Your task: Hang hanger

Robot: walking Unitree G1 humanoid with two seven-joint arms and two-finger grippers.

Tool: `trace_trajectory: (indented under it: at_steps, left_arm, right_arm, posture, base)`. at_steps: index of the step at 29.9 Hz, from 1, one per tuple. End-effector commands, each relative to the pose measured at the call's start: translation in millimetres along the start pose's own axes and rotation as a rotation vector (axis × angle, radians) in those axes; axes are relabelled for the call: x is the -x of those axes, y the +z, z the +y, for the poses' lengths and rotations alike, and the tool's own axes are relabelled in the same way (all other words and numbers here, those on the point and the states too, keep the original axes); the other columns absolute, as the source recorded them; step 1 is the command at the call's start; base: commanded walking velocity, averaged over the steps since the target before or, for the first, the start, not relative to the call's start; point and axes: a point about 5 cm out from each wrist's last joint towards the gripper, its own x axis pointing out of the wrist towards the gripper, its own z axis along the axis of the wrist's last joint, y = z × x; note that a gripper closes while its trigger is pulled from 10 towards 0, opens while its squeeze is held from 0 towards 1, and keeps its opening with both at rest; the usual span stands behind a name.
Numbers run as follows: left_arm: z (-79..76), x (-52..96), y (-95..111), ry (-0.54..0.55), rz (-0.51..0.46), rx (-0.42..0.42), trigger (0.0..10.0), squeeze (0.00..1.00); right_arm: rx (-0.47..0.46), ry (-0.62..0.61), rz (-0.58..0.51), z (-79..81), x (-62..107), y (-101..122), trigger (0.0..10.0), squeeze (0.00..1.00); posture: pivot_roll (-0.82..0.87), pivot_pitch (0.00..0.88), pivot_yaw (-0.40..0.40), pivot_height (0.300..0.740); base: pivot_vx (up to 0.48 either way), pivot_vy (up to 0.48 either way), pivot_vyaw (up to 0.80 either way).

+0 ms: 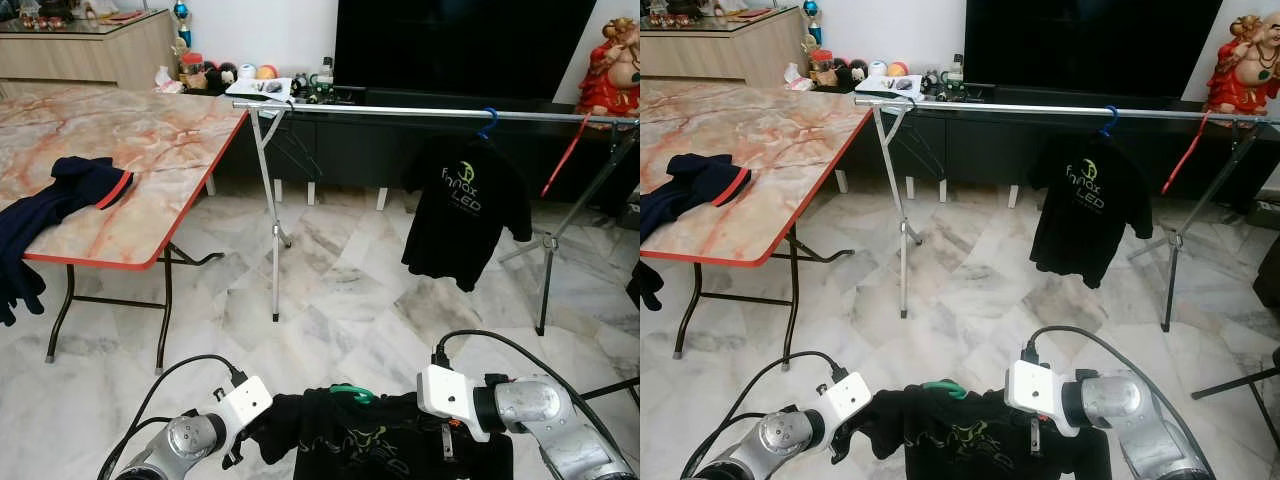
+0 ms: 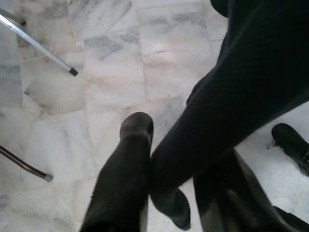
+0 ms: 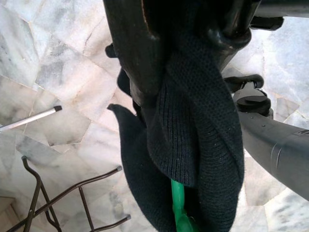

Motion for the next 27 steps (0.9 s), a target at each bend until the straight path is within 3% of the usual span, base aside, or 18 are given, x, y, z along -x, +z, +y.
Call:
trace_trajectory:
  at_steps: [1,8,12,20,25,26,27]
  left_arm:
    - [1.1,1.4,-2.5,-0.003,0.005,0.011,0.0,0.00]
    - [11.4,5.6,-9.7,0.049,0.067,-0.011,0.0,0.00]
    - [35.4,15.1,-18.9,0.232,0.132,0.044,0.0,0.00]
    - [38.7,20.4,-29.2,0.274,0.182,0.095,0.0,0.00]
    - [31.9,15.5,-22.3,0.216,0.133,0.093,0.0,0.00]
    - [32.5,14.4,-16.9,0.219,0.093,0.075,10.0,0.00]
    - [32.5,14.4,-16.9,0.219,0.093,0.075,10.0,0.00]
  right_arm:
    - [0.033,-0.020,-0.019,-5.9,2.0,8.6,10.0,0.00]
    - [0.033,-0.043,0.010,-7.9,3.9,4.8,10.0,0.00]
    - [0.006,-0.178,0.113,-18.7,9.5,-10.9,10.0,0.00]
    - [-0.058,-0.347,0.156,-27.9,15.9,-21.4,10.0,0.00]
    - [-0.027,-0.312,0.113,-23.6,12.3,-16.6,10.0,0.00]
    - [-0.023,-0.311,0.116,-23.8,11.4,-17.0,10.0,0.00]
    - [-0.023,-0.311,0.116,-23.8,11.4,-17.0,10.0,0.00]
  posture:
    - [0.10,0.010,-0.025,0.740]
    - [0.10,0.013,-0.022,0.740]
    - [0.10,0.014,-0.021,0.740]
    - [0.10,0.017,-0.019,0.740]
    - [0.10,0.016,-0.017,0.740]
    - [0.10,0.008,-0.017,0.740]
    - [0.10,0.008,-0.017,0.740]
  base:
    - [0.000,0.000,0.00]
    - [0.000,0.000,0.00]
    - [0.000,0.000,0.00]
    - [0.000,0.000,0.00]
    - [0.000,0.000,0.00]
    - [0.000,0.000,0.00]
    - [0.000,0.000,0.00]
